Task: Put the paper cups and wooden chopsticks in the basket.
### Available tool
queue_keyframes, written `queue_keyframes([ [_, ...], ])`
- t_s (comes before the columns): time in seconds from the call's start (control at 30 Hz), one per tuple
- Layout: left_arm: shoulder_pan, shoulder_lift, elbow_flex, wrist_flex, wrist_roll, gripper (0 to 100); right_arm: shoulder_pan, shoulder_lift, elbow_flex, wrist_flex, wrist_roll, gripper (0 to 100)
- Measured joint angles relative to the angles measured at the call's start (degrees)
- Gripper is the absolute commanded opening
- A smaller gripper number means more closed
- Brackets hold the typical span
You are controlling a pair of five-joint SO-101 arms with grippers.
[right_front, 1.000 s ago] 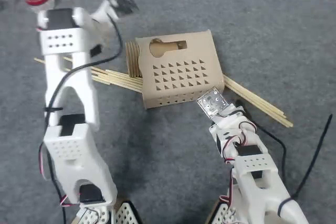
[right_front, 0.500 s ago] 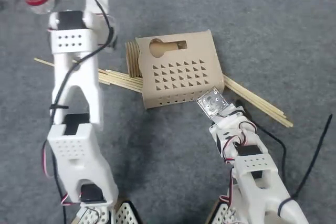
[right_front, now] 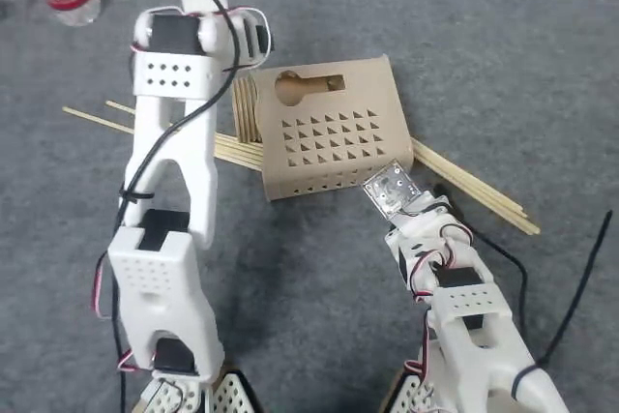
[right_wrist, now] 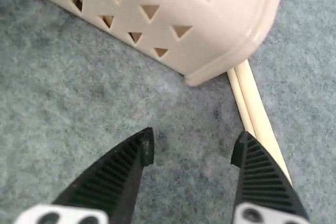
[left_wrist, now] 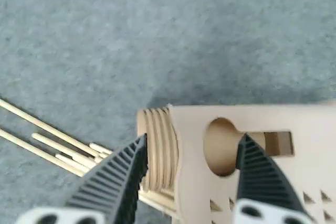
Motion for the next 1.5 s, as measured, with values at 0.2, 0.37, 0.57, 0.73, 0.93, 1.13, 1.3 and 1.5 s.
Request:
queue_keyframes([
  [0.2,-0.5,-3.3,-9.2,8.4,2.8,26,0.0,0.0,0.0,0.0,0.0,25.2],
  [0.37,-1.5,-8.9,-16.2,10.5,7.7,26,0.1,0.0,0.0,-0.1,0.0,25.2],
  [0.57,-2.7,-14.3,-11.2,10.5,12.7,26,0.0,0.0,0.0,-0.1,0.0,25.2],
  [0.73,-2.2,-21.9,-6.2,10.5,12.4,26,0.0,0.0,0.0,-0.1,0.0,25.2],
  [0.93,1.8,-40.4,8.0,10.5,6.1,26,0.1,0.0,0.0,-0.1,0.0,25.2],
  [1.13,1.6,-54.9,36.7,7.7,5.4,26,0.0,0.0,0.0,-0.1,0.0,25.2],
  [1.3,-6.1,-54.5,44.0,-1.9,6.0,27,0.0,0.0,0.0,-0.1,0.0,25.2],
  [1.5,-7.6,-42.4,44.1,-6.6,9.4,27,0.1,0.0,0.0,-0.1,0.0,25.2],
])
